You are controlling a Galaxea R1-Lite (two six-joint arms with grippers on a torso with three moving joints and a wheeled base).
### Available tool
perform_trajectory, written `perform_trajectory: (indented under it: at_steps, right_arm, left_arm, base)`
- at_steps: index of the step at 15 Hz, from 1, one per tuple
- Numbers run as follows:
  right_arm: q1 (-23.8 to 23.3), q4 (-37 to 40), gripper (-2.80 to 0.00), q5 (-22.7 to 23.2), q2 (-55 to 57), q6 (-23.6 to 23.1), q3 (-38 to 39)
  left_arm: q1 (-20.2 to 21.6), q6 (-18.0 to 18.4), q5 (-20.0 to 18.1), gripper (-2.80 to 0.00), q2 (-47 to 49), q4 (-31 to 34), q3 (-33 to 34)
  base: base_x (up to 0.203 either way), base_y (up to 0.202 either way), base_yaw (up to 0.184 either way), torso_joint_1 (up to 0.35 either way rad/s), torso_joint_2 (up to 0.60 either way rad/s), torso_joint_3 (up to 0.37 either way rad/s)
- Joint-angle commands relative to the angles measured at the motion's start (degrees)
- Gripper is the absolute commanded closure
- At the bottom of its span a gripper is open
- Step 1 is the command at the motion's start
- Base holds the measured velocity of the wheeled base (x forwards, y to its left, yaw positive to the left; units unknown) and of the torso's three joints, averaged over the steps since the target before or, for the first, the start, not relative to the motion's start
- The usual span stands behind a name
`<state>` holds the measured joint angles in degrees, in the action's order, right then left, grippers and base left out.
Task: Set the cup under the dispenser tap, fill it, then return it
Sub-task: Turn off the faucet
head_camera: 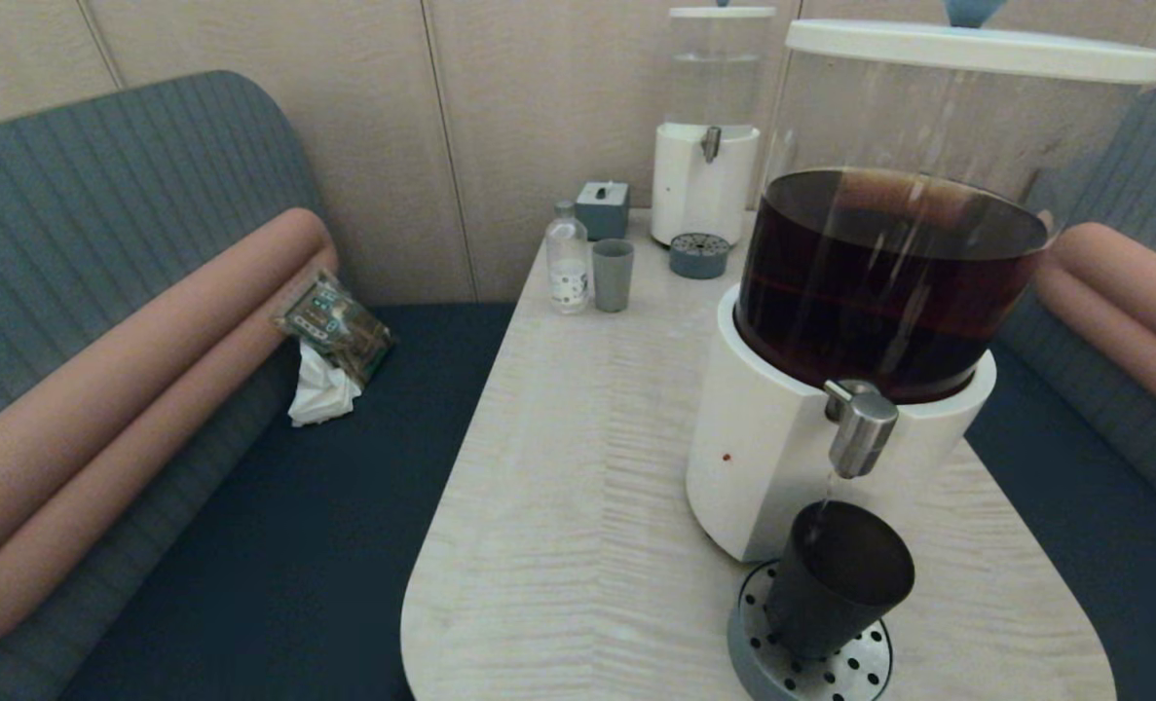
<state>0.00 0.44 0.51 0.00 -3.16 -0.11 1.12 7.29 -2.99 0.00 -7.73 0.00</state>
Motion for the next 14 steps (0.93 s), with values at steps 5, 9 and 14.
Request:
perform_trajectory:
  at_steps: [5, 9, 14]
  right_arm:
    - [0.0, 0.0, 0.00, 0.0, 0.1, -0.1, 0.0]
    - [0.0, 0.0, 0.00, 0.0, 0.1, -0.1, -0.1]
    - [0.0, 0.0, 0.00, 0.0, 0.1, -0.1, 0.0]
  left_arm:
    - [0.0, -1.4, -1.4, 0.00, 2.2, 2.1, -5.9]
    - [0.0, -2.7, -9.8, 0.00, 22.5, 5.9, -23.1]
    - [0.0, -4.9, -26.3, 0.00, 48.5, 7.4, -41.5]
  base:
    - [0.000, 0.000, 0.000, 0.000, 0.00, 0.000]
    - [0.000, 0.000, 0.000, 0.000, 0.00, 0.000]
    - [0.000, 0.000, 0.000, 0.000, 0.00, 0.000]
